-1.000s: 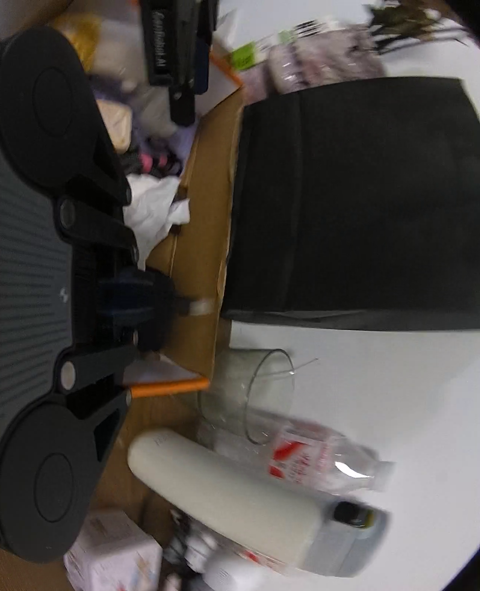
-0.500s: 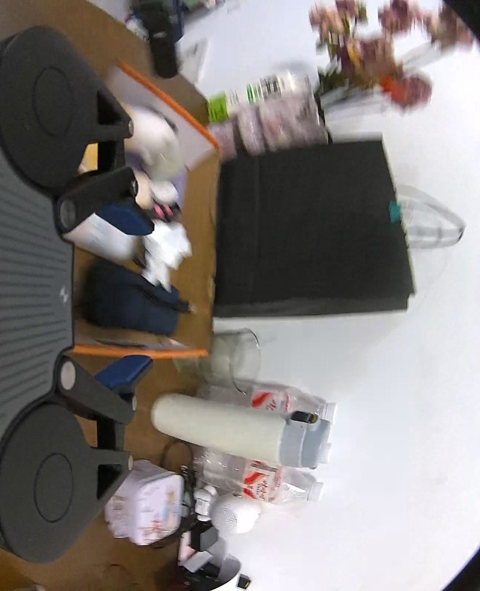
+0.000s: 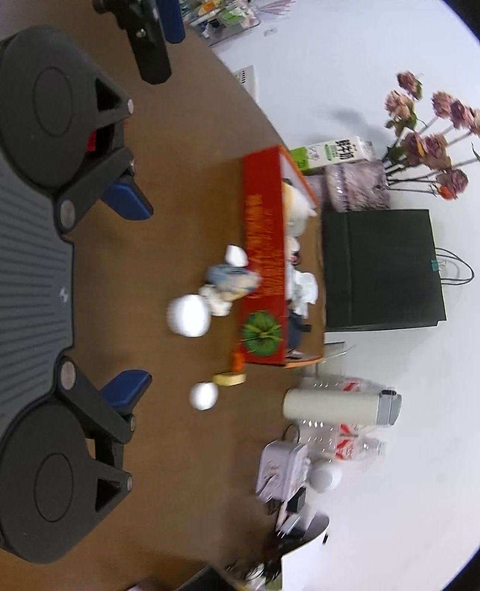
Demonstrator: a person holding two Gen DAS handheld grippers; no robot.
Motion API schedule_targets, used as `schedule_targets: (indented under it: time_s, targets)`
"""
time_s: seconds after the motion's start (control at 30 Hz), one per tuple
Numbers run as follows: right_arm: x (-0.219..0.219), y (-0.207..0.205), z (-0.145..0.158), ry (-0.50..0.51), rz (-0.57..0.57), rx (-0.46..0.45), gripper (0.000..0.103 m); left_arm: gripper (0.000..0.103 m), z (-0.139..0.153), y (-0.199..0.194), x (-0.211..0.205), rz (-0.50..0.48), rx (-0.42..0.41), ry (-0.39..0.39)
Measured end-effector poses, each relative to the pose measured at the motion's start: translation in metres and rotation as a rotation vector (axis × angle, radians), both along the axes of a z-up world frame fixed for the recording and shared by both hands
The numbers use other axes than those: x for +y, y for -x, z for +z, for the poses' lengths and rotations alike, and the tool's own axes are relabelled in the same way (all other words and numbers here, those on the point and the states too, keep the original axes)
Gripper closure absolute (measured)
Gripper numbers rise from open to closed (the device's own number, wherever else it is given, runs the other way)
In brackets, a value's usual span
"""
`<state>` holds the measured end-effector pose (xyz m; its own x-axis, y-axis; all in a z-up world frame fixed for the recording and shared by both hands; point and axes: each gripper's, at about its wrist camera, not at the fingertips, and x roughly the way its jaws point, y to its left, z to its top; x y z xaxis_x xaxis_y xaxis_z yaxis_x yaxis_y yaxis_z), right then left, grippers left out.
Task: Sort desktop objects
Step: 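Move both open tools back toward the red rose and caps, then grasp the white bottle cap with the right tool while the left tool grasps the red rose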
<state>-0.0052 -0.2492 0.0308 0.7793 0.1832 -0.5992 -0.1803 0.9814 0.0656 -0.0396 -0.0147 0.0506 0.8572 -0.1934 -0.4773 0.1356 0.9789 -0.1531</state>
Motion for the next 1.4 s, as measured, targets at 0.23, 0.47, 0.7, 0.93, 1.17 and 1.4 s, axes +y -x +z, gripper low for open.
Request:
schedule_targets:
  time_s: [0.23, 0.47, 0.7, 0.93, 1.17, 1.4]
  targets:
    - [-0.002, 0.068, -0.016, 0.034, -0.015, -0.074, 0.015, 0.000, -0.027, 0.054, -0.020, -0.047, -0.049, -0.071]
    - [-0.007, 0.079, -0.020, 0.021, -0.022, -0.089, 0.016, 0.000, -0.037, 0.044, -0.021, -0.053, 0.010, -0.055]
    - [-0.001, 0.046, -0.015, 0.064, 0.009, -0.106, 0.024, 0.011, -0.041, -0.004, -0.029, -0.075, 0.065, -0.066]
    - [0.000, -0.045, -0.019, 0.051, 0.007, -0.029, 0.031, 0.052, -0.053, -0.029, -0.034, -0.105, 0.128, -0.112]
    - [0.016, -0.122, -0.035, 0.096, -0.011, 0.060, 0.065, 0.054, -0.044, -0.037, -0.023, -0.077, 0.068, -0.076]
    - [0.019, -0.108, -0.039, 0.060, -0.005, 0.038, 0.064, 0.054, -0.042, -0.034, -0.020, -0.066, 0.090, -0.072]
